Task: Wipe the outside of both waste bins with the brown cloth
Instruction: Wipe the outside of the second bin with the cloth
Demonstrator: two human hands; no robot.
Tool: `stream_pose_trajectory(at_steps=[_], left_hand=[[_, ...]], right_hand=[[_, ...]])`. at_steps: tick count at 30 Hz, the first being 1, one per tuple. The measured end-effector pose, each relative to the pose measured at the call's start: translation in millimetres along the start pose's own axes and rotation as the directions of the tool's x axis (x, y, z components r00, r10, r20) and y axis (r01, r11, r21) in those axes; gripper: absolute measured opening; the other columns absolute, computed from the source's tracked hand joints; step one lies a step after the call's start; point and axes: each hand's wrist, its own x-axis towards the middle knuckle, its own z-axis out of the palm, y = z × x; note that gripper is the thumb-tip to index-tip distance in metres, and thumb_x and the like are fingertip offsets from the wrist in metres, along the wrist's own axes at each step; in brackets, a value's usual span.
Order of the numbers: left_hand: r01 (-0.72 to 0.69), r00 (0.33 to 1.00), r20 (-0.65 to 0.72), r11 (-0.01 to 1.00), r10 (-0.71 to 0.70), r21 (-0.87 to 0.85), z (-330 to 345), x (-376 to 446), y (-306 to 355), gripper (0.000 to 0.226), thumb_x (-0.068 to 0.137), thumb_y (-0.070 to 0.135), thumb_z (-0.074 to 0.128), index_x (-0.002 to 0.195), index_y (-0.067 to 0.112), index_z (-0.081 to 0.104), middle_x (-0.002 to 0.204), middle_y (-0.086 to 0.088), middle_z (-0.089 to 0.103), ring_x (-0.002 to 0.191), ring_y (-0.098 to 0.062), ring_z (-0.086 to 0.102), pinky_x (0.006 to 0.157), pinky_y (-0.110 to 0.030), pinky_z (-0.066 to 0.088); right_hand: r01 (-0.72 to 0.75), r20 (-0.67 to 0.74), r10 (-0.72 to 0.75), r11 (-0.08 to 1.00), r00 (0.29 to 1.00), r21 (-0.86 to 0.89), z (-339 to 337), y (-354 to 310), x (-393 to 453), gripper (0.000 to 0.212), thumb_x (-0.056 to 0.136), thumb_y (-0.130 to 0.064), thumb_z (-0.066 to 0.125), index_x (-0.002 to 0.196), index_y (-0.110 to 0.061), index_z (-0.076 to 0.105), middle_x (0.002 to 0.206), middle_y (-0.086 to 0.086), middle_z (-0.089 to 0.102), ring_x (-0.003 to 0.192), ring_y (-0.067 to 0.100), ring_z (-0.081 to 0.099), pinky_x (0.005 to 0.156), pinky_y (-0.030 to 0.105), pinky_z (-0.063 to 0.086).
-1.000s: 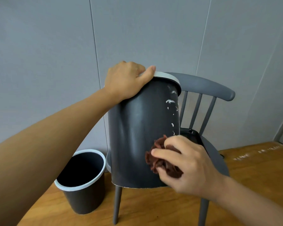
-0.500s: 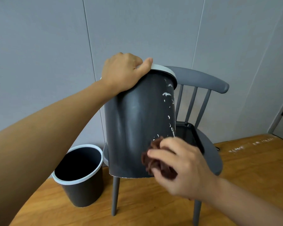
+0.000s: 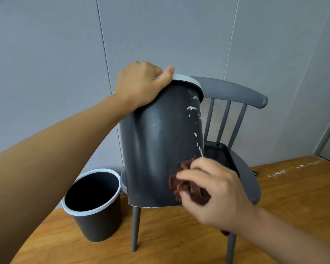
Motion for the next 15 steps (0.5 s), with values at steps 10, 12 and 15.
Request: stream_pose_trajectory(at_steps=[10,12,15], left_hand=[[-0.018,1.000,-0.014,1.000,0.018,0.008,-4,-4,0,0.061,0.097,0.058,0.038,0.059,0.013,0.025,0.053,-0.008,0.027,0.056,-0.029,0.031,0.055,-0.037,0.023],[0.000,1.000,-0.010,1.000,0.000,-0.007,-4,-4,-2,0.060,0.097,0.058,0.038,0.059,0.014,0.023,0.053,-0.007,0.025,0.054,-0.027,0.028,0.055,-0.037,0.023],[0.003,1.000,-0.006,1.000,-0.003,-0.030,-2,-3,-6,0.061,0.097,0.059,0.038,0.059,0.014,0.023,0.053,-0.007,0.025,0.056,-0.027,0.029,0.055,-0.037,0.025]], right_hand=[[-0.171,-0.173,0.165,0.985,0.971,-0.021,-5,19,50,0.027,0.090,-0.037,0.068,0.110,-0.020,0.077,0.100,-0.006,0.063,0.087,0.016,0.065,0.072,0.040,0.060],[-0.067,-0.105,0.064,0.997,0.992,-0.026,-1,8,31,0.023,0.087,-0.031,0.073,0.106,-0.018,0.078,0.096,-0.001,0.063,0.085,0.020,0.064,0.070,0.041,0.058],[0.160,0.114,-0.154,0.986,0.981,-0.041,0,-3,3,0.022,0.084,-0.028,0.077,0.104,-0.019,0.077,0.095,0.000,0.063,0.082,0.021,0.060,0.064,0.038,0.055]])
